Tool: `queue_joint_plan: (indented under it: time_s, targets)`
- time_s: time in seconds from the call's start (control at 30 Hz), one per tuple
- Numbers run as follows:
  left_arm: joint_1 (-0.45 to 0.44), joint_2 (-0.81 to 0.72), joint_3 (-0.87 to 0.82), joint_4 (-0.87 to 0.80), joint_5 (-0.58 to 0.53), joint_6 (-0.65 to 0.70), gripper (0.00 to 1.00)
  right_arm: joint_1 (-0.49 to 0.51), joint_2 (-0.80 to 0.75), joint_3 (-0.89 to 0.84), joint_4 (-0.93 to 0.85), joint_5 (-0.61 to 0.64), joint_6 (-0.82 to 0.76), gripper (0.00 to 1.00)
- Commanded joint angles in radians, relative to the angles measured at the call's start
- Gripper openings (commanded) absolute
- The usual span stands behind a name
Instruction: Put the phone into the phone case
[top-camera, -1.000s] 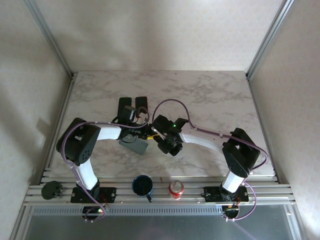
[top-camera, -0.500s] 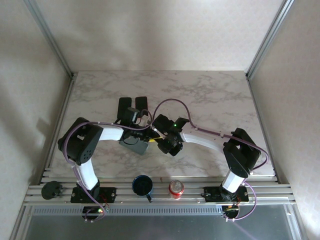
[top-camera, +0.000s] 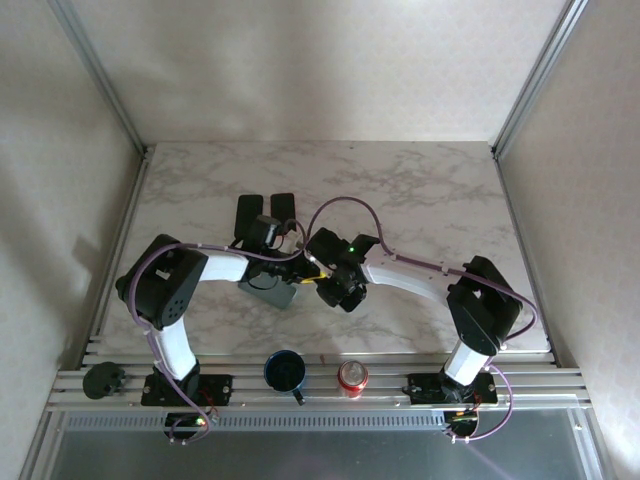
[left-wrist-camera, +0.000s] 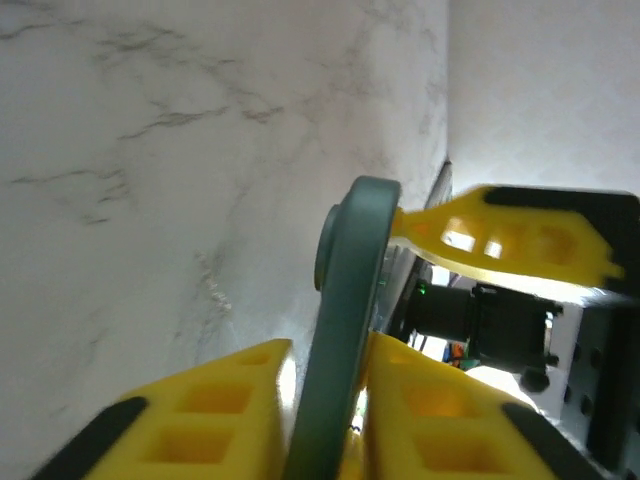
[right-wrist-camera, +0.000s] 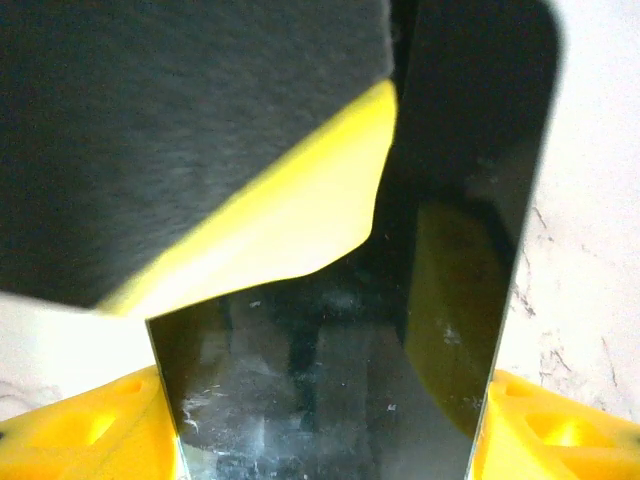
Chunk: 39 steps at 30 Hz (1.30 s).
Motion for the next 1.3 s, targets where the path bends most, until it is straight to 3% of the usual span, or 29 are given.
queue_joint_plan:
  time_s: [0.0,0.2,0.33,0.43,0.6,0.77,1.07,1.27]
  targets:
    - [-0.011,-0.007,0.001,0.048,-0.007,-0.027,0.03,-0.002,-0.047,0.019,0.019,0.004,-0.011,0.60]
    - [-0.011,-0.061,-0.028,0.153,-0.017,-0.088,0.00,-0.009,-0.075,0.002,0.023,0.016,0.002,0.62]
    - [-0.012,-0.096,-0.025,0.154,-0.042,-0.103,0.00,-0.045,-0.123,-0.031,0.028,-0.028,0.058,0.75]
    - [-0.012,-0.134,-0.031,0.149,-0.074,-0.103,0.00,-0.123,-0.216,-0.109,0.086,-0.163,0.160,0.85]
    - [-0.009,-0.196,-0.045,0.136,-0.143,-0.103,0.00,-0.297,-0.368,-0.282,0.240,-0.408,0.356,0.87]
    - [-0.008,-0.238,-0.071,0.216,-0.171,-0.174,0.00,-0.437,-0.512,-0.480,0.517,-0.660,0.571,0.94]
    - [-0.011,-0.219,-0.075,0.384,-0.172,-0.319,0.00,-0.534,-0.531,-0.649,0.900,-0.811,0.784,0.89]
    - [-0.022,-0.199,-0.070,0.438,-0.167,-0.381,0.00,-0.552,-0.493,-0.668,1.033,-0.853,0.833,0.71]
